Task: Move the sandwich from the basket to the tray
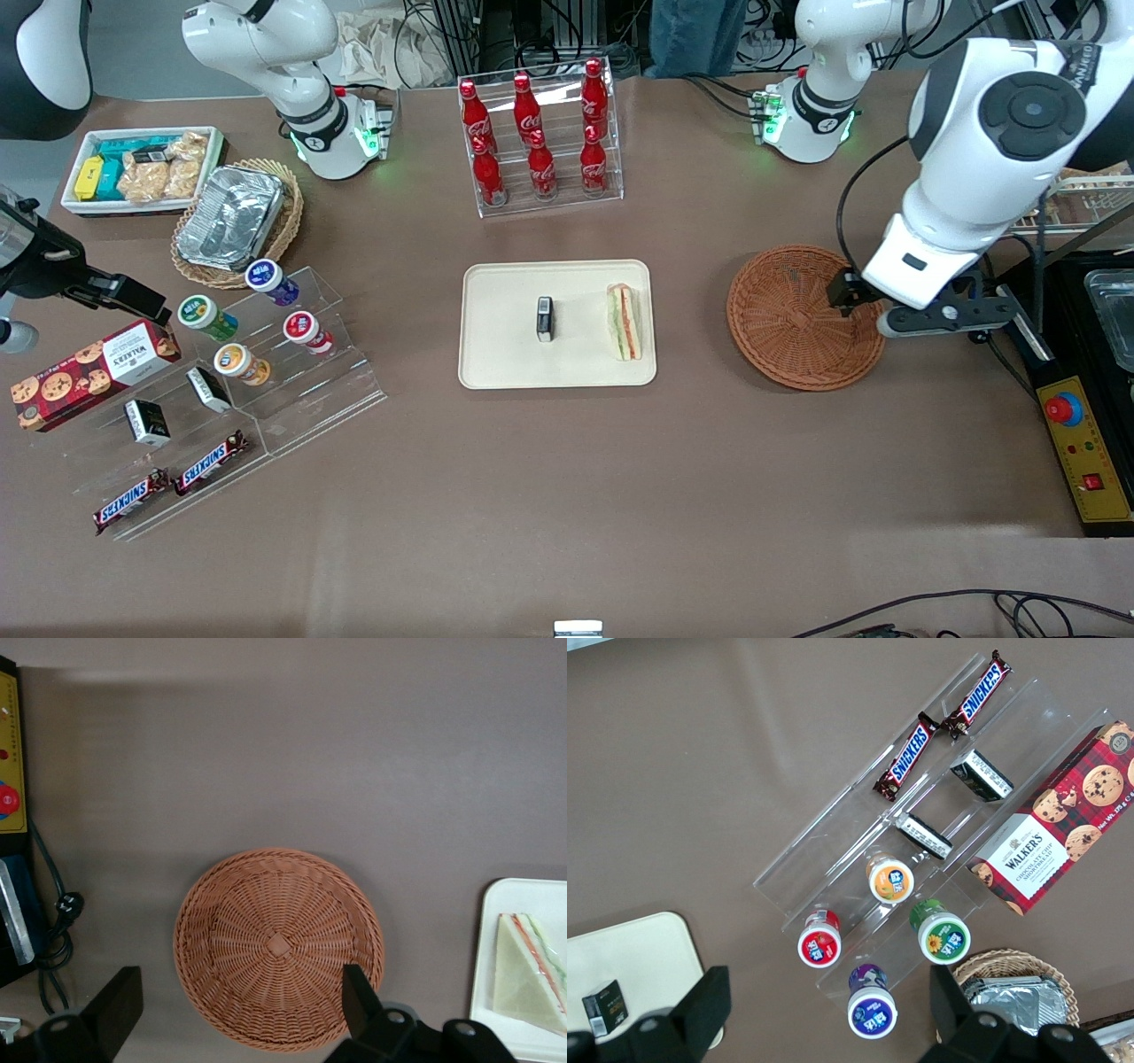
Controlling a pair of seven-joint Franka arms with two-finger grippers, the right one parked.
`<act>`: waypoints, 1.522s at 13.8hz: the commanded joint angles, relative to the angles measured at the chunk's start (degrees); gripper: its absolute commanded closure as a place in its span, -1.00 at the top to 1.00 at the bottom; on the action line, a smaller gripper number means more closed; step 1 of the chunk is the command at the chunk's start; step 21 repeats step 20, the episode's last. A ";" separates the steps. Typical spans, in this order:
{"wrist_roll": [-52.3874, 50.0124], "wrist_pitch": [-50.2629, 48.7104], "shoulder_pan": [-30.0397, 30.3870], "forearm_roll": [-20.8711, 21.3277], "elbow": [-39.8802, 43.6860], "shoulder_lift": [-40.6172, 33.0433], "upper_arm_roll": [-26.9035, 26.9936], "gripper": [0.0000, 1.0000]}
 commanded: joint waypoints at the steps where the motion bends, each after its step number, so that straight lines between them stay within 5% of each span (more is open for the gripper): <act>1: 0.35 -1.22 1.51 -0.59 0.73 -0.94 -0.81 0.99; 8: 4.90 -10.27 4.24 0.11 5.47 -2.00 -0.29 0.99; 11: 11.84 -12.99 0.04 -1.46 6.09 -2.52 8.21 1.00; 12: 13.60 -13.52 -1.81 -4.86 7.14 -2.87 12.15 1.00; 15: 19.05 -14.23 -14.62 -13.13 8.29 -3.49 30.94 0.99; 21: 19.86 -14.41 -15.10 -15.27 8.20 -3.31 33.02 1.00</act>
